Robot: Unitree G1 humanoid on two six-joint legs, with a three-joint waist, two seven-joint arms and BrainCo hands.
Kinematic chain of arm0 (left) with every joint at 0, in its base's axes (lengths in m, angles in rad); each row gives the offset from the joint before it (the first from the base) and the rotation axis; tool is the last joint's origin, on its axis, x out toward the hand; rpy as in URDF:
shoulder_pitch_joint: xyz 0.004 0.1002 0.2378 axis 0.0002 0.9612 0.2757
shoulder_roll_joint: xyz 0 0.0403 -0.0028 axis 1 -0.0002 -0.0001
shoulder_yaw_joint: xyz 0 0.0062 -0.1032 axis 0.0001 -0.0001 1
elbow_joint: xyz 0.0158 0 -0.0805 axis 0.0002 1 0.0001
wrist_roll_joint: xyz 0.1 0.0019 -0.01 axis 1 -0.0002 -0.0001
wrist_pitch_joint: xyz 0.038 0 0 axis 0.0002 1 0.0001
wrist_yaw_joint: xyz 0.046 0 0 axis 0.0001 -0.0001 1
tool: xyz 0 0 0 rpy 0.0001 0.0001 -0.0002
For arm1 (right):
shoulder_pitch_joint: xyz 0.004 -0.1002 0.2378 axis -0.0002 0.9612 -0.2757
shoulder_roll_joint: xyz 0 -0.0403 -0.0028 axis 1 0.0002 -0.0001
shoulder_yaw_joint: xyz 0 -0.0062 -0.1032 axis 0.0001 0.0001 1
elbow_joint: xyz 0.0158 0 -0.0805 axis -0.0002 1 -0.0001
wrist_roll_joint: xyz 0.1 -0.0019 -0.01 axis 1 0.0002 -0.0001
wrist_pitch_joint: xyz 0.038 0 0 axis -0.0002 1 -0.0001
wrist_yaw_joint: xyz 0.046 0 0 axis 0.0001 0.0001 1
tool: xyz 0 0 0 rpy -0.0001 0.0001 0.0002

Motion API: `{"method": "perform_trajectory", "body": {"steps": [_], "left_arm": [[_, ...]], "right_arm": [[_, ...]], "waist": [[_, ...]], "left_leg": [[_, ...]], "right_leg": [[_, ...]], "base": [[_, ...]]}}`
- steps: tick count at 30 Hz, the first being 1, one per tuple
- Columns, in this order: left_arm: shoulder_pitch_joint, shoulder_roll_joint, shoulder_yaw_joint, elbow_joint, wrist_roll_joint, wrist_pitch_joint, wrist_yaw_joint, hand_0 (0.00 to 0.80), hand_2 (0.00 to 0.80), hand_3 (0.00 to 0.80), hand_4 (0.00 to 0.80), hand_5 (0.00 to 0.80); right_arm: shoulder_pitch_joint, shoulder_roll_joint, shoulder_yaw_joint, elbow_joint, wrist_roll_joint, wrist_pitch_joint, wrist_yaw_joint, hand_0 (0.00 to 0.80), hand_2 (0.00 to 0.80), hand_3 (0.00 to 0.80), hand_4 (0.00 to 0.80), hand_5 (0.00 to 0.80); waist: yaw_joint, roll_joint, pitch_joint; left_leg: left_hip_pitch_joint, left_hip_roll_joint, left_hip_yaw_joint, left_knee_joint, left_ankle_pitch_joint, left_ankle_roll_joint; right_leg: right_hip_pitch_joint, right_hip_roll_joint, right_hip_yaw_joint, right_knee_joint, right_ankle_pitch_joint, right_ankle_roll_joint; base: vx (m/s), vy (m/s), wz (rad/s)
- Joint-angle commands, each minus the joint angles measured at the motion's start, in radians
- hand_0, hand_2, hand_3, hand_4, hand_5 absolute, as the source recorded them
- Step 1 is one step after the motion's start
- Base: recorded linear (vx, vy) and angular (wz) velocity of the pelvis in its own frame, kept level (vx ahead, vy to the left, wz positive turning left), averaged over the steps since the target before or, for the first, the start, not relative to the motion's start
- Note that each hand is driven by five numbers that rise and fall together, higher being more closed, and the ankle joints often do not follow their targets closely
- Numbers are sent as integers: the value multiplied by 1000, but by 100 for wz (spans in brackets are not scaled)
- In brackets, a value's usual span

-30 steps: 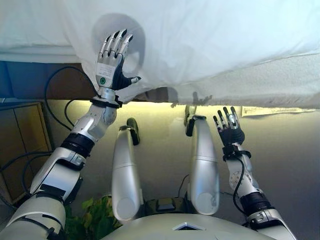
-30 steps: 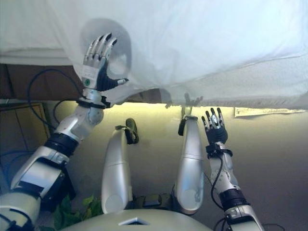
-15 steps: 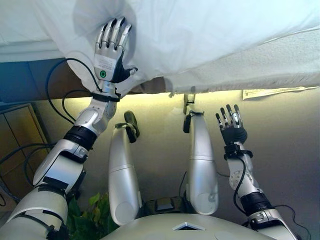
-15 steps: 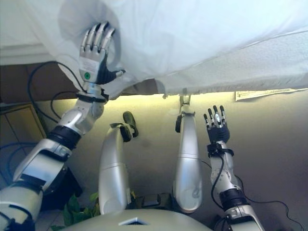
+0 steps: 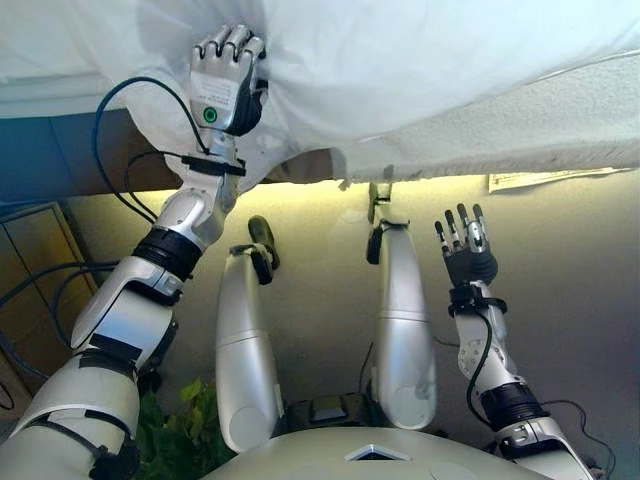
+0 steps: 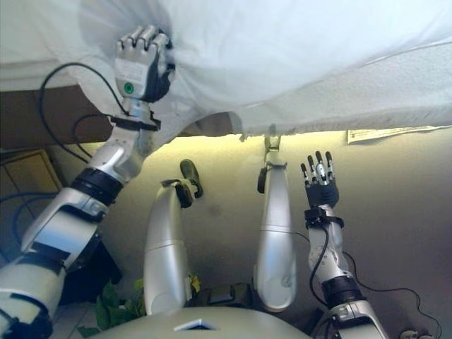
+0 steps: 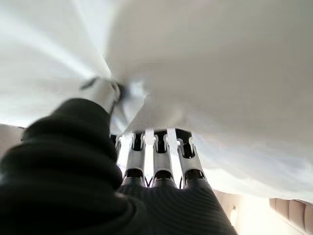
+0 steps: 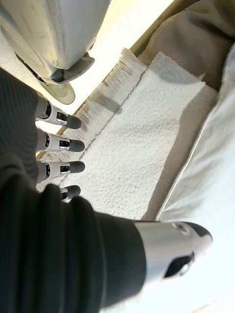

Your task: Make the bed neatly

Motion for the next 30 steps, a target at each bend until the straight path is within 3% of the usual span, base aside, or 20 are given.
{"method": "perform_trajectory", "body": {"steps": [1,10,20,30], "left_arm": [[12,-15,-13,6,-26,-17,-16,800,800,800,800,800],[98,21,50,-24,-59,-78,-4,800,800,800,800,800],[228,131,156,142,-169,-142,67,800,800,800,800,800],[364,223,286,168,-283,-111,31,800,800,800,800,800]], "right_arm": [[25,-72,-7,-100,-22,-45,-6,0,0,0,0,0],[71,-61,-44,-103,-46,-33,18,0,0,0,0,0],[72,-60,-59,-30,-69,-17,30,0,0,0,0,0],[110,-72,-120,-5,-85,-16,58,0,0,0,0,0]], "waist": [[-2,9,-1],[13,13,-1],[39,15,-1],[56,35,-1]], "left_leg": [[17,-8,-2,-136,133,16],[101,-4,-6,-148,129,13],[220,7,-12,-152,118,2],[278,0,-8,-155,111,1]], "right_leg": [[47,-19,16,102,-59,11],[130,-34,-10,111,-81,3],[259,-53,-31,94,-91,-12],[328,-75,-43,95,-108,-20]], "base": [[0,0,0],[21,6,2],[43,29,4],[22,58,5]]}}
